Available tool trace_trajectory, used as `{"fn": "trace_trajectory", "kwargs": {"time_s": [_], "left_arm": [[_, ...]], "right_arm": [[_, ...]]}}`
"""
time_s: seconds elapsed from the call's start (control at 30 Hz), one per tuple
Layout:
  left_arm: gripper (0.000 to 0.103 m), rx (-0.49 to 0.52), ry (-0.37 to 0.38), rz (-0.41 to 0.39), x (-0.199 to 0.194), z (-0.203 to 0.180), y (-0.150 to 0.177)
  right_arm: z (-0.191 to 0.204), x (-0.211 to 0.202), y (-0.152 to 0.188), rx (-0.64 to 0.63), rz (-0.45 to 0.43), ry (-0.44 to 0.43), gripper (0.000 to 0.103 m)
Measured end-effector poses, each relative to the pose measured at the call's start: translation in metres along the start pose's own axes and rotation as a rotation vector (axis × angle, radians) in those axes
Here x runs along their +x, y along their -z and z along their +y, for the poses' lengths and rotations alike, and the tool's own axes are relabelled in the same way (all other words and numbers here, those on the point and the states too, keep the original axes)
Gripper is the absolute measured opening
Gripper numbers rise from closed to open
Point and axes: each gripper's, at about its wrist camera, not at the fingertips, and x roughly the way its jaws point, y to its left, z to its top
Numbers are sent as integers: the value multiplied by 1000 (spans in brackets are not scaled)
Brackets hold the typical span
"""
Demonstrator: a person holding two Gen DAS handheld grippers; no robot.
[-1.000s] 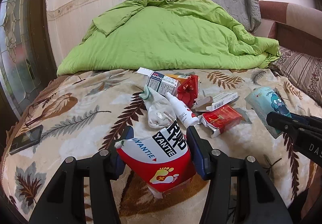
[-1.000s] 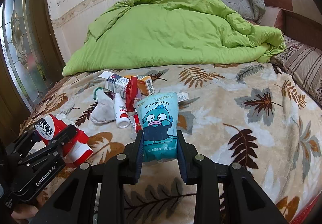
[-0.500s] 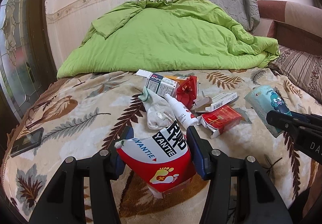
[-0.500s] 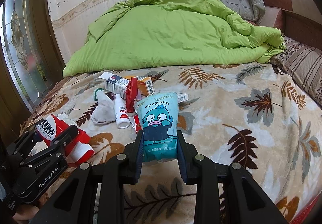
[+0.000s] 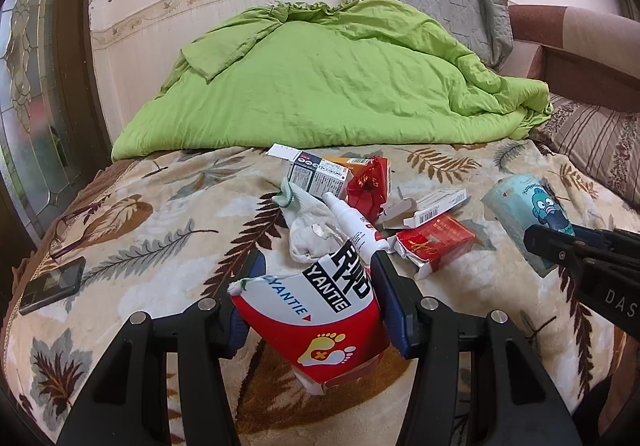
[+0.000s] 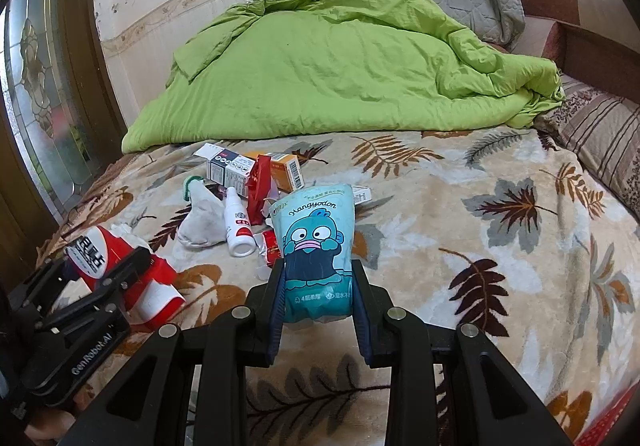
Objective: Collect trash
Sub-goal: 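Lift the red-white cup with the left tool while the right tool lifts the tissue pack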
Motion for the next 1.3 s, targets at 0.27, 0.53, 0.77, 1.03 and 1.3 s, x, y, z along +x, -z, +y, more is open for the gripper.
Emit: {"fn": "trace_trajectory", "kwargs": {"time_s": [0.27,0.53,0.77,1.03,1.3], "left_arm": [[53,4,14,-2,-1,1,1],[53,12,44,-17,-5,-1,2],[53,33,69,-32,-8,-8,2],[53,51,109,-29,-15,-18,3],[53,94,224,-39,-41,-49,0]], "right_arm": [[5,-7,1,-25,-23,19,32],[-14,-20,9,81,-6,-30,32],[-14,-37,16,87,-28,-44,32],[-21,-48,22,128,-17,-58,32],[-46,-86,27,185,-35,-51,32]]}}
